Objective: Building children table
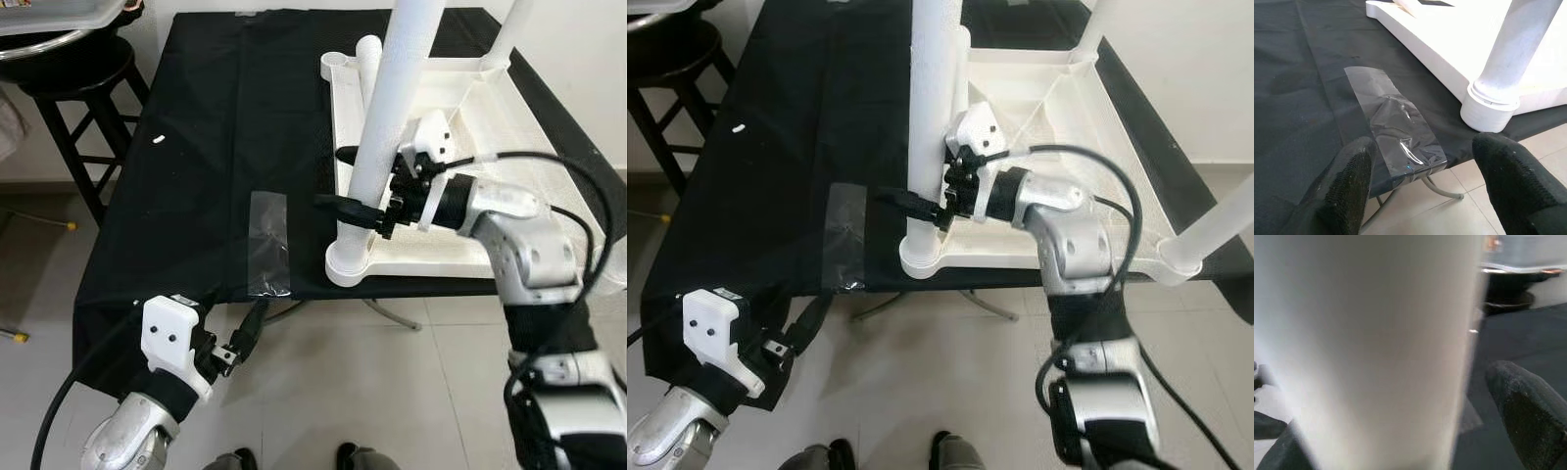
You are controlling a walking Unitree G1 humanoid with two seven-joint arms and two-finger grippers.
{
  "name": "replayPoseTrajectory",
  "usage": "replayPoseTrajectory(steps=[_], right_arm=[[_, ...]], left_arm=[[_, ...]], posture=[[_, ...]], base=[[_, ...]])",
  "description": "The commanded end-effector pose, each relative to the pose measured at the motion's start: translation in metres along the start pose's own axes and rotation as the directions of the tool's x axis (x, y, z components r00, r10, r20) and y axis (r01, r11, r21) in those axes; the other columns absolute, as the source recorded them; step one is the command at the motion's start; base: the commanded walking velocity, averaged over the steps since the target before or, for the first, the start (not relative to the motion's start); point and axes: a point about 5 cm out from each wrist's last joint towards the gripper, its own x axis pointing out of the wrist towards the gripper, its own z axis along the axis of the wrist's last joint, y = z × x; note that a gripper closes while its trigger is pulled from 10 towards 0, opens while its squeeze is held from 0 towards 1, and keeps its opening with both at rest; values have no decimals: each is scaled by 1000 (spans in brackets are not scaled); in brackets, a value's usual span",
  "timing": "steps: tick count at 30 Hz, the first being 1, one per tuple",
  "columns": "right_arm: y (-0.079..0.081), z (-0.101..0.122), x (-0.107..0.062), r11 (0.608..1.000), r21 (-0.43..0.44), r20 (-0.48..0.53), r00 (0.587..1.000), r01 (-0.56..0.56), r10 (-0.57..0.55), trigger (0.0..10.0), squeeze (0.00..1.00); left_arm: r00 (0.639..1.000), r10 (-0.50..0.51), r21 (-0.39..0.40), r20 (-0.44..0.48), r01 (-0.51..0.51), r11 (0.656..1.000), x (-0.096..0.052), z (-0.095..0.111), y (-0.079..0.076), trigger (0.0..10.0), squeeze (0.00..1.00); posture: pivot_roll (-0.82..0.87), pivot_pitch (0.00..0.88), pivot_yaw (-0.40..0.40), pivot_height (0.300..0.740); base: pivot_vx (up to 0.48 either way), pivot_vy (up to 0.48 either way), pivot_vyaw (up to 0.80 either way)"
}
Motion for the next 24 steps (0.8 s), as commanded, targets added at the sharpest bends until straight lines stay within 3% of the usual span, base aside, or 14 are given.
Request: replayPoseTrajectory(steps=[1, 2, 12, 15, 17, 18, 19, 20, 21, 22, 23, 24], right_arm=[[-5, 1, -4, 998, 6, 28, 997, -69, 68, 6078, 0], [-7, 1, -4, 996, 16, 29, 996, -90, 89, 0, 0], [-15, -1, -11, 990, 20, 30, 990, -136, 136, 0, 0], [-10, -9, -19, 999, 6, 1, 999, -52, 52, 0, 0], [0, -21, -22, 997, 18, -31, 997, 73, -73, 0, 0], [0, -21, -22, 997, 18, -31, 997, 73, -73, 0, 0], [10, -49, -15, 883, 34, -161, 874, 469, -458, 0, 0], [10, -49, -15, 883, 34, -161, 874, 469, -458, 0, 0], [14, -61, -17, 736, -20, -228, 713, 677, -663, 0, 0], [40, -72, -21, 565, -3, -261, 544, 825, -797, 0, 0], [40, -72, -21, 565, -3, -261, 544, 825, -797, 0, 0], [65, -79, -23, 476, -18, -304, 449, 879, -840, 0, 0]], left_arm=[[1000, 2, -1, -12, -2, 1000, -3, -1, -2, 10000, 0], [1000, 2, -1, -12, -2, 1000, -4, -1, -2, 10000, 0], [1000, 4, 1, -15, -4, 1000, -5, -1, -1, 10000, 0], [1000, 0, -2, -18, 0, 1000, -4, -3, -2, 10000, 0], [1000, -1, -5, -19, 1, 1000, -5, -4, -2, 10000, 0], [1000, -1, -5, -19, 1, 1000, -5, -4, -2, 10000, 0], [1000, -1, -8, -21, 1, 1000, -6, -4, -2, 10000, 0], [1000, -1, -8, -21, 1, 1000, -6, -4, -2, 10000, 0], [1000, -1, -8, -21, 0, 1000, -6, -4, -2, 10000, 0], [1000, 1, -8, -22, -1, 1000, -7, -3, 0, 10000, 0], [1000, 1, -8, -22, -1, 1000, -7, -3, 0, 10000, 0], [1000, 3, -8, -22, -3, 1000, -6, -3, 1, 10000, 0]], posture=[[7, 278, -41, 740], [8, 279, -41, 740], [2, 272, -31, 740], [-7, 264, -36, 740], [-16, 262, -46, 740], [-16, 262, -46, 740], [-15, 264, -54, 740], [-15, 264, -54, 740], [-15, 264, -52, 740], [-24, 273, -47, 740], [-24, 273, -47, 740], [-20, 274, -35, 740]], base=[[0, 0, 0], [0, 0, 0], [0, 0, 0], [0, 0, 0], [0, 0, 0], [0, 0, 0], [0, 0, 0], [0, 0, 0], [0, 0, 0], [0, 0, 0], [0, 0, 0], [0, 0, 0]])
